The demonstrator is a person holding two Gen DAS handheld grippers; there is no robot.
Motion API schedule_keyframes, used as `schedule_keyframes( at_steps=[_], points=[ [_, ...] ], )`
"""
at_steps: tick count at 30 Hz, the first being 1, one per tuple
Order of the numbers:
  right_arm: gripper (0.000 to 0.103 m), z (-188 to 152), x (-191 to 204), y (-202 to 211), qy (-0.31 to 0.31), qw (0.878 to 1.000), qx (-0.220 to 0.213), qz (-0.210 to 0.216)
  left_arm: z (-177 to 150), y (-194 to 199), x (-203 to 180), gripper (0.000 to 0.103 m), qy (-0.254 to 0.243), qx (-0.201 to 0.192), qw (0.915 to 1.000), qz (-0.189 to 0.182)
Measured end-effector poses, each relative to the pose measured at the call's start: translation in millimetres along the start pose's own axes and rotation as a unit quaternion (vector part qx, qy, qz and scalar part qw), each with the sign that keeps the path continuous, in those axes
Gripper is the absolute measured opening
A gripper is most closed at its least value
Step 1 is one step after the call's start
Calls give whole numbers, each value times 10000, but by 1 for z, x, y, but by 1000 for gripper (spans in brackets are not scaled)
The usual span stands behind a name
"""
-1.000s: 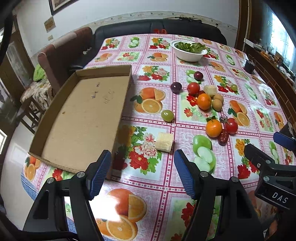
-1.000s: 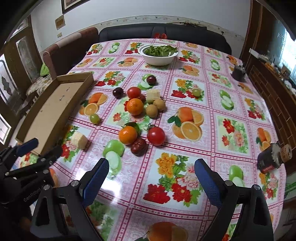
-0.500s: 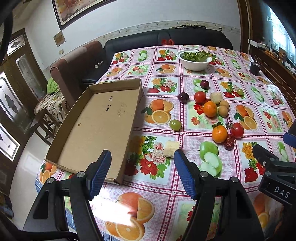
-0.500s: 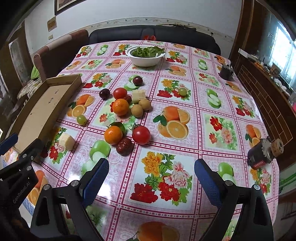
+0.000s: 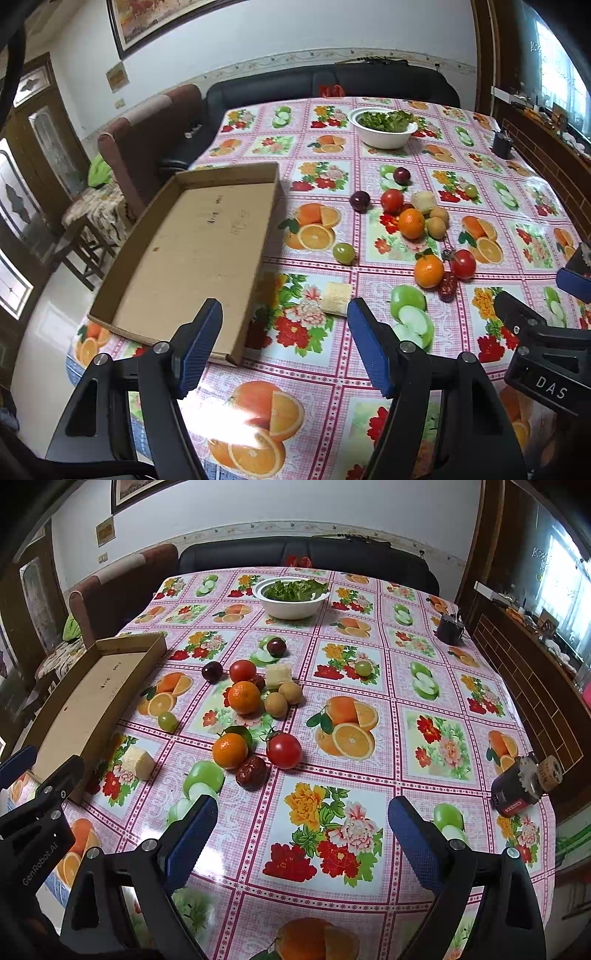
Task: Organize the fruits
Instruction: 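Move both tools toward the fruit cluster, left toward the cheese cube, then grasp the pale cheese cube with the left tool while the right grasps the red tomato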
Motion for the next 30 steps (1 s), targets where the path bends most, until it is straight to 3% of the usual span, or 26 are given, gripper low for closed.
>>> schedule_keyframes(
  at_steps=[4,6,11,19,23,25,26,27,30],
  points=[
    [93,1,6,0,34,9993,-132,342,-8,-20,0,70,178,405,9957,-816],
    [89,2,11,-5,85,9975,-181,676,-13,-29,1,70,163,518,9933,-1018],
    [63,6,17,-31,190,9946,40,1023,-16,-45,1,70,374,788,9810,-1735],
    [62,19,5,-70,-118,9927,208,1183,-12,-76,-7,70,386,1078,9767,-1814],
    [55,23,4,-91,-188,9916,386,1222,-7,-88,-16,69,312,1138,9758,-1840],
    [52,25,6,-96,-215,9905,397,1303,-6,-92,-17,55,256,1116,9783,-1726],
    [51,25,7,-98,-211,9902,407,1317,-7,-94,-17,43,234,1129,9775,-1767],
    [49,25,7,-101,-190,9906,434,1286,-8,-96,-18,25,273,1226,9736,-1909],
    [35,23,10,-102,-140,9898,443,1344,-10,-93,-17,24,292,1180,9719,-2017]
  ],
)
Point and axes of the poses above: each gripper's, at about its wrist camera, not at the fingertips, and y roughly against the way its jaws point, x to its left, z to its top, the point moved 7 cm from there along -y, roughly the way its jaws point, and after that the axes turned 6 degrees about -z, right-handed, at the moved point
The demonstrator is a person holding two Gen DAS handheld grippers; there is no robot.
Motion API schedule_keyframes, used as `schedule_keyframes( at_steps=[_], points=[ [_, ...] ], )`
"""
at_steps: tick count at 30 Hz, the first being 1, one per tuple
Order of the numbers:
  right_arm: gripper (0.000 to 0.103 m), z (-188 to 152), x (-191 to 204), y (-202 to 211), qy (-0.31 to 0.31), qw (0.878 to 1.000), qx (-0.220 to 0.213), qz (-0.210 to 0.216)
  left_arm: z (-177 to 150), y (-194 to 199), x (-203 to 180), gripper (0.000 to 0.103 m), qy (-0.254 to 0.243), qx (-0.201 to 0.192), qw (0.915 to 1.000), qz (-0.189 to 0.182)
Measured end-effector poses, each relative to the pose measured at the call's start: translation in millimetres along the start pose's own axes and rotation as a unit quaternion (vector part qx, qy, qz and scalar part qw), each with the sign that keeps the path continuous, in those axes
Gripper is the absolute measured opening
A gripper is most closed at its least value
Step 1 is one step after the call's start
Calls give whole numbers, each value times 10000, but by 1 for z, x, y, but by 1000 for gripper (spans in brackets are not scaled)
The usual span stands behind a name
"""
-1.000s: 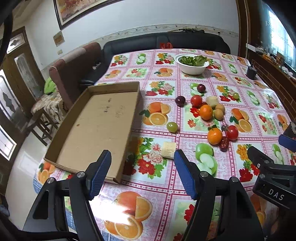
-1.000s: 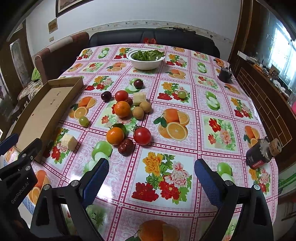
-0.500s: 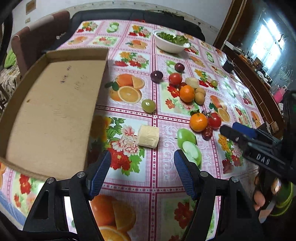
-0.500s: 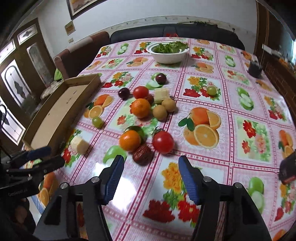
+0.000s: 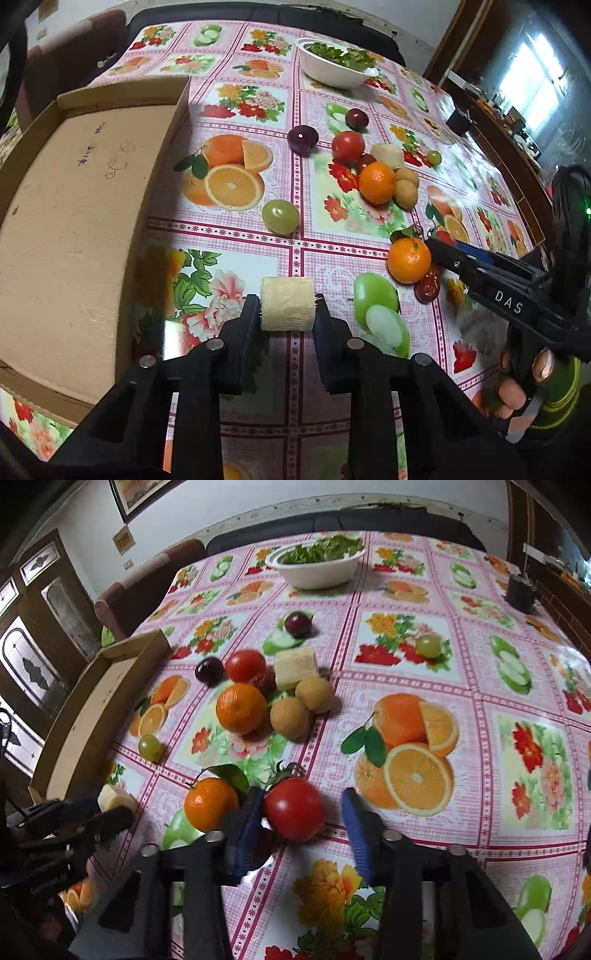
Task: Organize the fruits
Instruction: 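Grasp the pale cheese cube with the left tool while the right grasps the red tomato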
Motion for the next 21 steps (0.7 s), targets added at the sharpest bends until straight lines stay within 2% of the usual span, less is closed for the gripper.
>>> schedule_keyframes(
  at_steps=[4,10,21],
  points=[
    [34,-1,0,11,-35,10000,-71,-49,-1,14,-7,24,-69,-137,9997,-165],
    [33,3,22,45,63,9992,-340,216,0,42,-7,24,-22,-369,9988,-305],
    [33,-1,97,57,589,9946,-350,779,-6,83,31,24,226,-719,9972,3]
  ],
)
Point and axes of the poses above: each gripper's, at about its wrist camera, not at the fingertips, and y roughly against the way its jaws point, x to its left, z to its top, the point moved 7 cm from there along -y, roughly the way its jaws point, and after that the axes turned 6 degrees about -z, right-handed, at the moved point
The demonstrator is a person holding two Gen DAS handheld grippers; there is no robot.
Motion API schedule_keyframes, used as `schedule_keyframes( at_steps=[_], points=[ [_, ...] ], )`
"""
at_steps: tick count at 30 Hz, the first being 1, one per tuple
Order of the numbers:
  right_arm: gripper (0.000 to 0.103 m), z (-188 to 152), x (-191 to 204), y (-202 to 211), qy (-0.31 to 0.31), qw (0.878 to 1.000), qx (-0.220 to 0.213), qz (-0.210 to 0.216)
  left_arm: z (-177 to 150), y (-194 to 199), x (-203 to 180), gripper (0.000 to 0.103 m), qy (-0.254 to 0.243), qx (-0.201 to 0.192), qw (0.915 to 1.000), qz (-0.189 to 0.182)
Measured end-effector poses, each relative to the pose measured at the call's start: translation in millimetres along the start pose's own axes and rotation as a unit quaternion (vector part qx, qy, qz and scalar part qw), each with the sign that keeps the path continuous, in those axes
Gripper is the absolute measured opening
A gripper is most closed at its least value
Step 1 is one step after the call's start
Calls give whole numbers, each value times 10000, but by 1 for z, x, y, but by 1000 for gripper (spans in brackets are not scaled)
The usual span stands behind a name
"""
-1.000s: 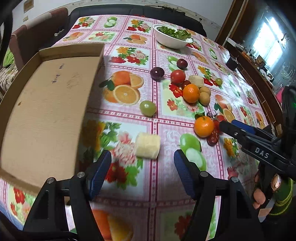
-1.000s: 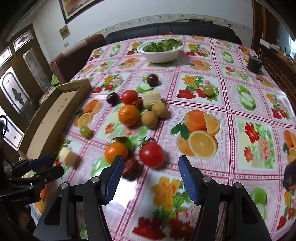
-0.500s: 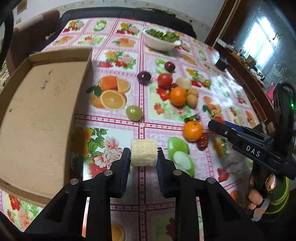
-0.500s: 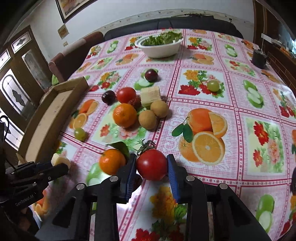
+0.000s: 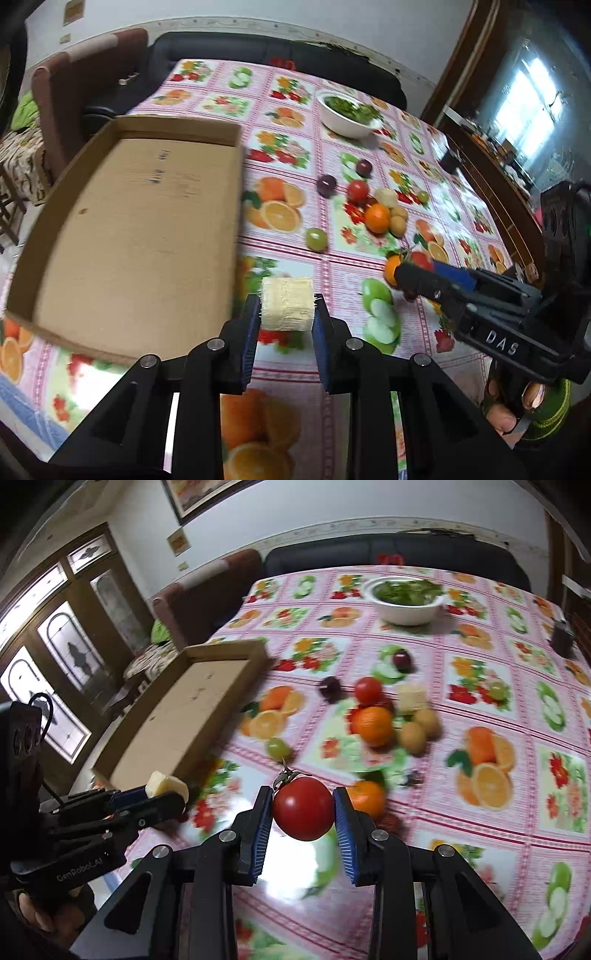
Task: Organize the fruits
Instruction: 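Carry both items into the cardboard tray and open both tools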
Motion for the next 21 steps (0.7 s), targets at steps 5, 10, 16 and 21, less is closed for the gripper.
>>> schedule_keyframes(
  at_steps=[5,10,16,21],
  points=[
    [33,2,36,-4,263,9993,53,274,3,18,30,24,170,-180,9994,258],
    [33,7,74,-10,548,9971,79,526,3,29,60,25,393,-276,9977,478],
    [33,13,109,-19,742,9939,146,803,7,35,91,25,551,-315,9952,748],
    [33,19,146,-41,938,9889,330,1105,13,28,121,25,698,-240,9917,1056]
  ],
)
Point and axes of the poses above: each gripper's, at about its wrist camera, not at the fingertips, and y roughly against the way its jaws point, x to its left, z to its top, the point moved 7 cm from there along -y, roughly the way its jaws point, and after that the axes turned 6 degrees about -z, right-handed, at the moved point
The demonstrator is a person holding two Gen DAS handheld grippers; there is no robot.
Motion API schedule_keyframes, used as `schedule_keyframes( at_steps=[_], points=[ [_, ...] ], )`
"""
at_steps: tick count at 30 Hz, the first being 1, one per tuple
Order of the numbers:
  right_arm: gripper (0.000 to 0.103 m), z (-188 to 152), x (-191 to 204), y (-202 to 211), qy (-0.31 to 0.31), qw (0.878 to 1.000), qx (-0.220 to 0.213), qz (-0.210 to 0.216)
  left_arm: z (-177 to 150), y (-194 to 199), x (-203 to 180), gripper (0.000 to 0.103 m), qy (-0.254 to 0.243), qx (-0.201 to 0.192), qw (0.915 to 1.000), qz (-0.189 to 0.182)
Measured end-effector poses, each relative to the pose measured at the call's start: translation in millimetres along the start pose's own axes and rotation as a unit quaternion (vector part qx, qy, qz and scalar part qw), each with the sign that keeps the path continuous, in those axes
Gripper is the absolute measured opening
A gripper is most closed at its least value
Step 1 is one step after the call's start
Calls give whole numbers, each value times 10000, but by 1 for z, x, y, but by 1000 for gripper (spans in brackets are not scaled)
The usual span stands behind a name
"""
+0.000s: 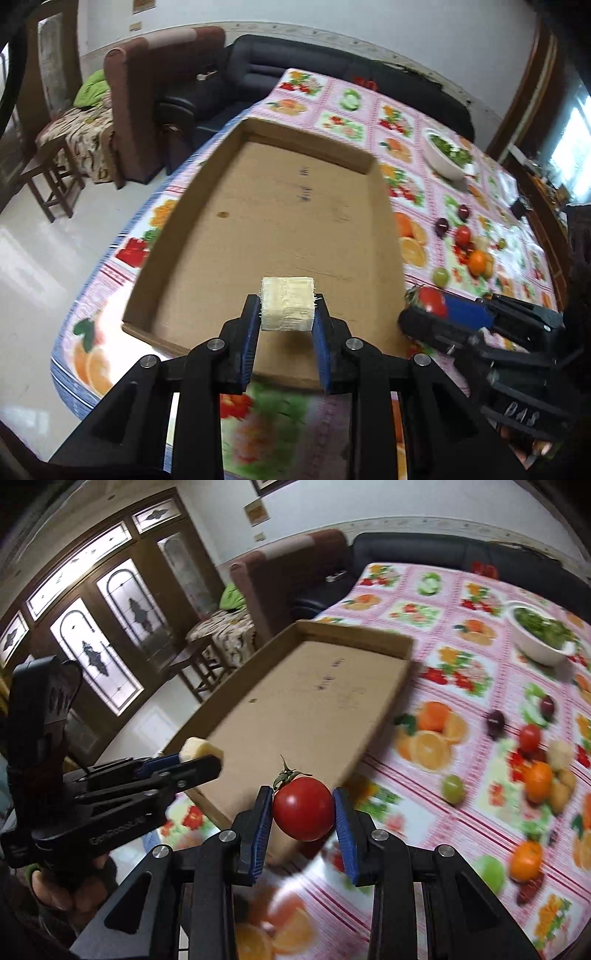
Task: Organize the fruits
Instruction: 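Carry both items into the cardboard tray and open both tools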
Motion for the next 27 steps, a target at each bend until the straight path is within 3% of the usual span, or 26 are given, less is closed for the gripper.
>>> schedule_keyframes(
  at_steps=[8,18,21,27],
  points=[
    [33,2,32,-61,400,9981,479,-12,-1,-26,28,25,92,291,9990,330],
    [34,-8,33,-77,498,9964,675,-157,-7,-35,36,26,120,492,9977,456],
    [34,-7,32,-77,550,9959,691,-218,-7,-29,35,42,140,448,9975,519],
    [58,-5,28,-62,450,9977,488,-166,-4,-13,36,45,330,285,9980,463]
  ],
)
Point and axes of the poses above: each gripper's, at about its wrist camera, not at the fingertips, and y roughly against the way its jaws point, x to its left, z to its top, the point moved 7 cm from there along -y, roughly the way its jaws point, and after that the axes turned 6 degrees about -z, right-handed, at the moved point
